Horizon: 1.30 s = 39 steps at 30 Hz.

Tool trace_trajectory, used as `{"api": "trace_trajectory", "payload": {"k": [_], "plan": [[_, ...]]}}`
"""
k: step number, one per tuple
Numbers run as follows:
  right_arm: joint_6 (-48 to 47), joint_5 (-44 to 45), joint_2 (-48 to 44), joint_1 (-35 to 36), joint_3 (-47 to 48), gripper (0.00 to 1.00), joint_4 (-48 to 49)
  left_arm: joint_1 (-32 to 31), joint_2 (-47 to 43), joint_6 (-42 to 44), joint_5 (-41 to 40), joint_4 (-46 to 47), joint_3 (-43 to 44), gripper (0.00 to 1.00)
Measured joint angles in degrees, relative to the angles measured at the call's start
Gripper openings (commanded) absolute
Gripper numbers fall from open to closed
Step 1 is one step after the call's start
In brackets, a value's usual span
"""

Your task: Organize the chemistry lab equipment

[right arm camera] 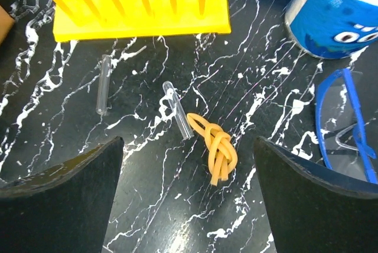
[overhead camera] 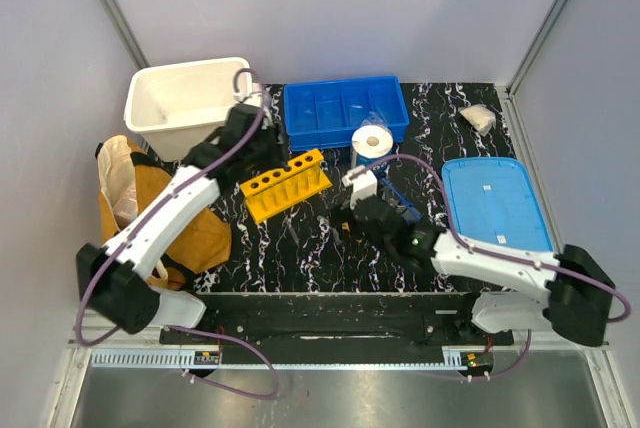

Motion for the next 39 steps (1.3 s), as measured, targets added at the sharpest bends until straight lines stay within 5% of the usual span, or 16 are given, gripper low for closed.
{"api": "trace_trajectory", "payload": {"k": [4,12,27,39], "plan": [[-0.74,-7.56,7.93,-5.42,3.91,0.72,-0.81,6.51,-8.90,-0.42,6.36,-0.57,-5.09,0.50],[-5.40,-18.62,20.13,-10.54,9.07,0.54,-2.05,13.79,-19.76,0.46,14.23,-3.89,-14.36,0.52],[-12.66,-26.32,35.82,-12.61,19.34,0.40,-4.44,16.13,-26.82,0.87,19.02,-4.28,-23.85,0.52],[-12.85,-27.54,37.90,-12.37,19.71,0.31,-5.05,16.37,-28.63,-0.55,20.85,-4.26,-23.85,0.52]]}}
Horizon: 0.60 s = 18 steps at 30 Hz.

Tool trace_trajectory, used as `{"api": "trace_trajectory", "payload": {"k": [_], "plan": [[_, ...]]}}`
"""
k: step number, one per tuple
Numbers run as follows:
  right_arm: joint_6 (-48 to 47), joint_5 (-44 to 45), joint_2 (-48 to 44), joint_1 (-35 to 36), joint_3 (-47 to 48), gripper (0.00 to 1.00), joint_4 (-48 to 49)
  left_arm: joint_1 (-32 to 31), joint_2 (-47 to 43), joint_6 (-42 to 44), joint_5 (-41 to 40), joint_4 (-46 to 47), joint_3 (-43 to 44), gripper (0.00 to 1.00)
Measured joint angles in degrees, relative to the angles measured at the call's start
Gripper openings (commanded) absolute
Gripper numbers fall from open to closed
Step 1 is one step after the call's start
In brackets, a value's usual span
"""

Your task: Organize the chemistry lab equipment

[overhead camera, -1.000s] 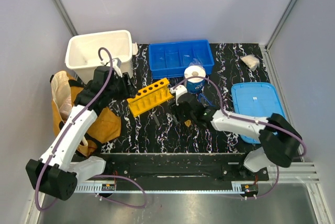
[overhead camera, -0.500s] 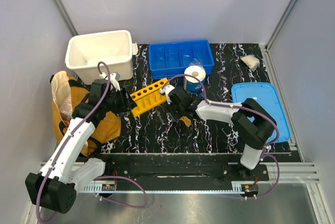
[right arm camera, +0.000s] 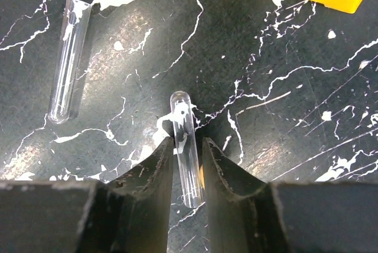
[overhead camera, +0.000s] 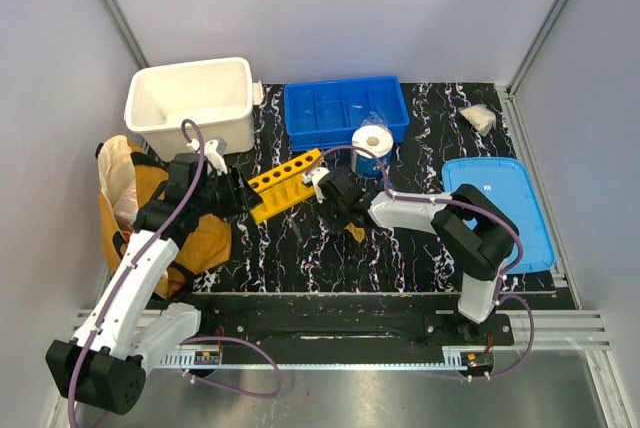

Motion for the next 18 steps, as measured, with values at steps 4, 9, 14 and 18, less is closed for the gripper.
{"api": "trace_trajectory", "payload": {"k": [4,9,14,18], "plan": [[-0.13,0.04,0.02,0.50,0.00,0.28,0.04,0.00,0.00,-0.52,0.55,0.00,0.00,0.52],[-0.31,0.44,0.07,1.29,-0.02,0.23,0.26,0.00,0.39,-1.16,1.79,0.00,0.00,0.52],[-0.68,1.73,0.37,2.89,-0.04,0.19,1.29,0.00,1.55,-1.73,3.02,0.00,0.00,0.52],[-0.66,1.77,0.57,3.58,-0.07,0.17,2.19,0.00,2.36,-1.88,3.96,0.02,0.00,0.52]]}}
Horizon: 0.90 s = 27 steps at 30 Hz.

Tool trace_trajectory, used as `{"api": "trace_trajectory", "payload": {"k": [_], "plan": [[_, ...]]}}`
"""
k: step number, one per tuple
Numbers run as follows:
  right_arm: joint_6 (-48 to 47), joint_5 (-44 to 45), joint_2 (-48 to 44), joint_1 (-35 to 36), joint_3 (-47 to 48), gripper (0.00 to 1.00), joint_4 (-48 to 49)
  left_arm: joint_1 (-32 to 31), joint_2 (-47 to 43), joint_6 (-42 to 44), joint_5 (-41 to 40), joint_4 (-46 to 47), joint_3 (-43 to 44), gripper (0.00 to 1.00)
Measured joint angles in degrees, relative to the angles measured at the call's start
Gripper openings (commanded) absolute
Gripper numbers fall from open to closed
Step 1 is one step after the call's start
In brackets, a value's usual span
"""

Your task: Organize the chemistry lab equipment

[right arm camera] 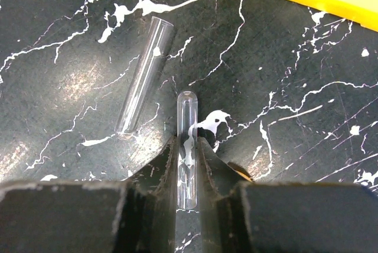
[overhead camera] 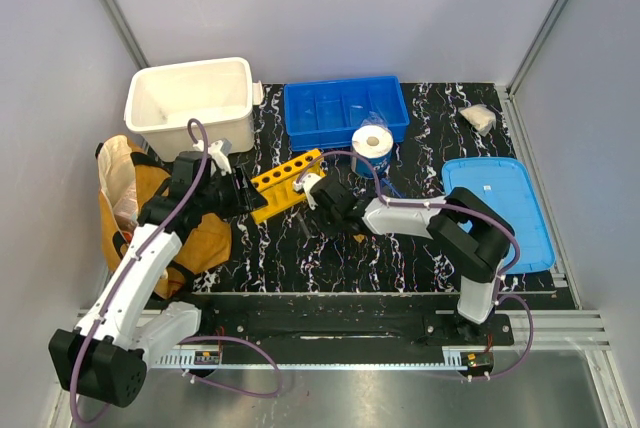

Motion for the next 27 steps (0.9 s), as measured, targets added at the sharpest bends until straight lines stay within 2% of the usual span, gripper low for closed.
{"api": "trace_trajectory", "payload": {"k": [7,12,21,27], "plan": [[0.61,0.39,-0.76,0.22,-1.53,0.16,1.90,0.07,0.61,-0.17,1.05,0.09,0.00,0.51],[2.12,-0.31,-5.64,0.22,-5.62,0.16,4.31,0.09,3.04,-0.22,3.17,0.74,0.00,0.51],[5.73,-5.25,-18.82,0.46,-13.55,0.17,17.73,0.09,8.04,-2.80,10.71,6.10,0.00,0.49],[6.51,-6.93,-21.92,1.18,-15.30,0.17,22.49,-0.39,12.37,-6.03,15.47,11.58,0.00,0.47]]}}
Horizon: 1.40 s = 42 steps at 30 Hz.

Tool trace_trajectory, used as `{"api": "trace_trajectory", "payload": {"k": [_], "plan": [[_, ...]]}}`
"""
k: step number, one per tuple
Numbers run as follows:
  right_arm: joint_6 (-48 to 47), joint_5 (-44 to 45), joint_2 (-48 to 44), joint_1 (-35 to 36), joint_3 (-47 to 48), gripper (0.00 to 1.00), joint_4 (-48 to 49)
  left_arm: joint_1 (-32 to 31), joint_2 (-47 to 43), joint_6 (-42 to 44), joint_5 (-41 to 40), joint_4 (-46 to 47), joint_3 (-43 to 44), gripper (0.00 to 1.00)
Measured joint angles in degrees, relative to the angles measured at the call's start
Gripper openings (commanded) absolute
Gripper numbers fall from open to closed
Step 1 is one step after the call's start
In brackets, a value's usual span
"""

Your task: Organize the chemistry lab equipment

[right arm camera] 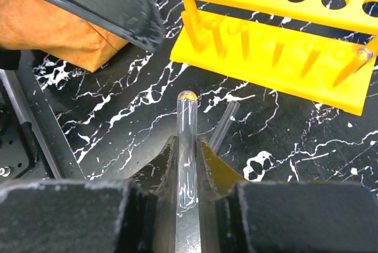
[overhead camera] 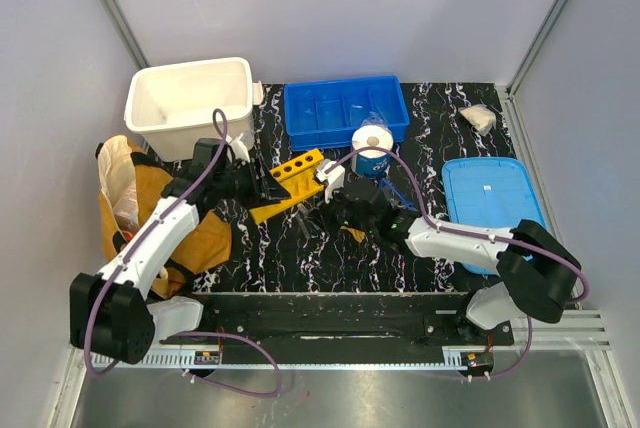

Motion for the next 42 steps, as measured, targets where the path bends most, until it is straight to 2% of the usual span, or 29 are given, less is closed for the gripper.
{"api": "trace_trajectory", "payload": {"k": [11,21,42], "plan": [[0.26,-0.79,-0.59,0.50,-0.04,0.17,2.10,-5.09,3.87,-3.78,2.78,5.27,0.00,0.39],[1.03,-0.35,-0.59,0.59,-0.24,0.17,3.15,-5.18,3.87,-3.80,1.97,5.22,0.00,0.33],[1.07,1.18,-0.70,0.70,-1.29,0.17,4.48,-6.34,4.48,-3.13,0.66,3.08,-0.07,0.34]]}}
